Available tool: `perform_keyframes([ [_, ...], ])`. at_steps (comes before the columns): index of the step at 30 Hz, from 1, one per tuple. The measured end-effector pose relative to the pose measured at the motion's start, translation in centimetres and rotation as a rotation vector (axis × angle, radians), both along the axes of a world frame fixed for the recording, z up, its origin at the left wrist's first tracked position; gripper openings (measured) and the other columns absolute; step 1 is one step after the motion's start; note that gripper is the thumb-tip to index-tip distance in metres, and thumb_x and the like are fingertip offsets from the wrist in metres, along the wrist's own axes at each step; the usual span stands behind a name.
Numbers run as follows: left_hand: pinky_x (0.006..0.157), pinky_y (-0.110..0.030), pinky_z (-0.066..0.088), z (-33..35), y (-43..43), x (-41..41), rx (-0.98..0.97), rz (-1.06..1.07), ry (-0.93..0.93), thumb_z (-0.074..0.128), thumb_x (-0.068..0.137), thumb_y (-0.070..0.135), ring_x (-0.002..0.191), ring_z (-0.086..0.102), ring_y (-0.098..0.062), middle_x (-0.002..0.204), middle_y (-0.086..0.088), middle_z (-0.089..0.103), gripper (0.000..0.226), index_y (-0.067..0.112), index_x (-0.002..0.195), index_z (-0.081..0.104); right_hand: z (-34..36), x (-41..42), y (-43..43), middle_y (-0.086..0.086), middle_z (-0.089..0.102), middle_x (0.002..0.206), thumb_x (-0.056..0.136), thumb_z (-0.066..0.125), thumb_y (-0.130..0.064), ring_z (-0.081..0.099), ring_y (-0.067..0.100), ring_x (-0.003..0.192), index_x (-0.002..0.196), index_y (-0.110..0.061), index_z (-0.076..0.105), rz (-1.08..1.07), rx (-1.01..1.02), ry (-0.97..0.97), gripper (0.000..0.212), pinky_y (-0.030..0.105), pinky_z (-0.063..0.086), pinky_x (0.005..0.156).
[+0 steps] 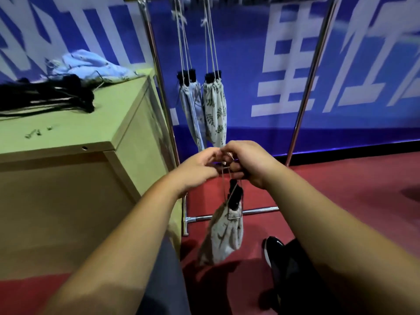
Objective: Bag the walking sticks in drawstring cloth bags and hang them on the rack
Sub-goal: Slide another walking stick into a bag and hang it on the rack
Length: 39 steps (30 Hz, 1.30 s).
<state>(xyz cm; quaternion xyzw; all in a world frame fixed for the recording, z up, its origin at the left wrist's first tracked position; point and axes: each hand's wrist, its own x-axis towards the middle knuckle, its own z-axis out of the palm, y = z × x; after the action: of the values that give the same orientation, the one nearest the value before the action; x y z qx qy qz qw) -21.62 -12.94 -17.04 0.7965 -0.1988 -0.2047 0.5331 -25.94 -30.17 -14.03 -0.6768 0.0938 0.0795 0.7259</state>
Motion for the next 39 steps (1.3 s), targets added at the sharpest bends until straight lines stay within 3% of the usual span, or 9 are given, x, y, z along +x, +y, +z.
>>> perform_keyframes([
  [3, 0.104, -0.041, 0.053, 2.3, -0.5, -0.3, -0.057, 0.035, 0.004, 0.068, 0.094, 0.007, 0.113, 0.072, -0.024, 0.119, -0.010, 0.077, 0.032, 0.019, 0.123, 0.070, 3.8, -0.6, 0.0, 0.000, 0.053, 0.062, 0.091, 0.063, -0.020, 0.039, 0.014, 0.046, 0.081, -0.015, 0.068, 0.024, -0.189, -0.040, 0.013, 0.026, 0.028, 0.049],
  [6, 0.098, -0.044, 0.056, 5.1, -1.3, -0.6, -0.115, 0.100, 0.018, 0.062, 0.106, 0.011, 0.095, 0.074, -0.025, 0.100, -0.017, 0.073, 0.007, 0.013, 0.106, 0.068, 6.9, -0.7, -0.9, -0.001, 0.048, 0.056, 0.087, 0.064, -0.016, 0.035, 0.018, 0.048, 0.079, -0.013, 0.071, 0.031, -0.332, -0.116, 0.011, 0.027, 0.026, 0.048],
  [11, 0.079, -0.042, 0.062, 10.3, -3.5, -1.0, -0.142, 0.143, 0.021, 0.061, 0.108, 0.024, 0.076, 0.078, -0.028, 0.078, -0.013, 0.061, 0.020, 0.016, 0.089, 0.061, 11.2, -0.4, -3.4, 0.007, 0.047, 0.065, 0.084, 0.068, -0.021, 0.041, 0.021, 0.055, 0.077, -0.013, 0.071, -0.001, -0.561, -0.232, 0.011, 0.028, 0.035, 0.047],
  [17, 0.065, -0.039, 0.062, 15.5, -6.9, 0.0, -0.156, 0.192, -0.070, 0.051, 0.111, 0.026, 0.079, 0.079, -0.033, 0.075, -0.006, 0.058, 0.024, 0.015, 0.093, 0.062, 15.9, 0.4, -6.7, 0.007, 0.047, 0.072, 0.094, 0.073, -0.019, 0.047, 0.022, 0.063, 0.089, -0.008, 0.073, -0.071, -0.625, -0.307, 0.013, 0.036, 0.061, 0.060],
  [21, 0.061, -0.037, 0.063, 18.3, -8.8, 1.5, -0.158, 0.270, -0.160, 0.056, 0.108, 0.028, 0.066, 0.076, -0.023, 0.080, -0.007, 0.057, 0.023, 0.012, 0.095, 0.063, 18.1, 1.1, -8.4, 0.001, 0.053, 0.070, 0.099, 0.074, -0.037, 0.046, 0.020, 0.066, 0.095, -0.017, 0.077, -0.117, -0.751, -0.373, 0.020, 0.035, 0.046, 0.060],
  [26, 0.073, -0.045, 0.065, 20.3, -10.3, 4.7, -0.043, 0.294, -0.332, 0.059, 0.106, 0.035, 0.071, 0.079, -0.018, 0.082, -0.005, 0.066, 0.024, 0.014, 0.097, 0.066, 20.5, 2.9, -9.5, 0.011, 0.062, 0.083, 0.103, 0.068, -0.043, 0.041, 0.020, 0.059, 0.097, -0.023, 0.079, -0.142, -0.842, -0.365, 0.023, 0.034, 0.038, 0.056],
  [31, 0.084, -0.053, 0.063, 22.1, -11.3, 8.1, 0.060, 0.287, -0.415, 0.058, 0.104, 0.038, 0.089, 0.078, -0.029, 0.084, -0.002, 0.078, 0.025, 0.020, 0.090, 0.069, 21.6, 6.5, -9.5, 0.010, 0.068, 0.092, 0.105, 0.069, -0.035, 0.061, 0.021, 0.073, 0.102, -0.014, 0.079, -0.250, -0.701, -0.426, 0.024, 0.038, 0.065, 0.072],
  [35, 0.084, -0.055, 0.064, 23.3, -11.8, 10.8, 0.081, 0.288, -0.419, 0.062, 0.102, 0.041, 0.095, 0.077, -0.033, 0.091, -0.003, 0.080, 0.027, 0.022, 0.087, 0.072, 21.9, 9.9, -10.0, 0.014, 0.075, 0.089, 0.103, 0.069, -0.039, 0.068, 0.028, 0.076, 0.093, -0.017, 0.079, -0.327, -0.770, -0.487, 0.025, 0.053, 0.063, 0.082],
  [39, 0.078, -0.049, 0.067, 24.4, -12.3, 13.7, 0.031, 0.297, -0.401, 0.065, 0.104, 0.035, 0.089, 0.079, -0.029, 0.097, -0.007, 0.079, 0.023, 0.015, 0.095, 0.073, 22.4, 12.6, -10.9, 0.001, 0.073, 0.084, 0.103, 0.069, -0.038, 0.071, 0.026, 0.085, 0.097, -0.017, 0.079, -0.347, -0.855, -0.546, 0.024, 0.048, 0.060, 0.085],
])
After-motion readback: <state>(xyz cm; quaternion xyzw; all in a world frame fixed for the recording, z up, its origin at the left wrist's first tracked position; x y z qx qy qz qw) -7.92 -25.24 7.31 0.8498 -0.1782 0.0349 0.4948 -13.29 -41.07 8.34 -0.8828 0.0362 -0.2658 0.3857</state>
